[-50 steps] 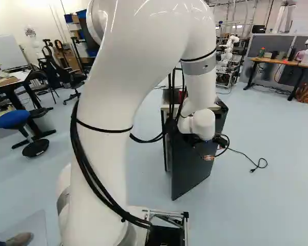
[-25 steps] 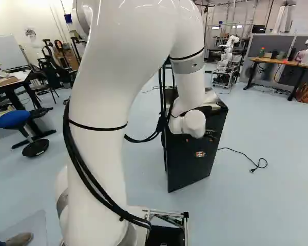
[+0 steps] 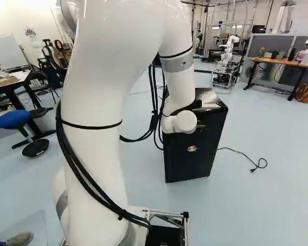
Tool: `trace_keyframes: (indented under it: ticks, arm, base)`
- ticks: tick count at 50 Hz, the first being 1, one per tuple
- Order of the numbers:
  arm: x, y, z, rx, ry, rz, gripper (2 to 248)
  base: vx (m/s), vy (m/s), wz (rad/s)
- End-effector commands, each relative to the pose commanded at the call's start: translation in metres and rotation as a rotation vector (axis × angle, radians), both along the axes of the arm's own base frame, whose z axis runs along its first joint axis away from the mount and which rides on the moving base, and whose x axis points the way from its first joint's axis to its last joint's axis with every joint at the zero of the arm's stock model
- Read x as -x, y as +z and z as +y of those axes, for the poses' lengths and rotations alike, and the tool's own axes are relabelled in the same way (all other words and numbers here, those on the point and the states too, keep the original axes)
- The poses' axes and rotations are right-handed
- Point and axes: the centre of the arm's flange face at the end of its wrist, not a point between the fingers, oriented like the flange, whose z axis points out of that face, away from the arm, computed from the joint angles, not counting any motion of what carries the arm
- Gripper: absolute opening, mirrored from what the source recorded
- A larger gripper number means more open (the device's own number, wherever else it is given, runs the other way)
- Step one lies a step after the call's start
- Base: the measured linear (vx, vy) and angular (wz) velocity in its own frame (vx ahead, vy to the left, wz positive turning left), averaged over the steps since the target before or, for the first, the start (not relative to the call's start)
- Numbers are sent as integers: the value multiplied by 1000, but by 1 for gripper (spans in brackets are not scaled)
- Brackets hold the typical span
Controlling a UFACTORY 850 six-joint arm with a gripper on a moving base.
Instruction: Grab a drink from the fridge
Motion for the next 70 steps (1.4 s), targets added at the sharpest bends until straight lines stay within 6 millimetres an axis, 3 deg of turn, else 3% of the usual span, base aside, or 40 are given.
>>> trace_keyframes:
  ticks: [20, 70]
  arm:
    - [-7, 1, 25, -3, 52, 1, 247]
    - [-19, 5, 30, -2, 80, -65, 247]
  base:
    - [0, 0, 0]
    - [0, 0, 0]
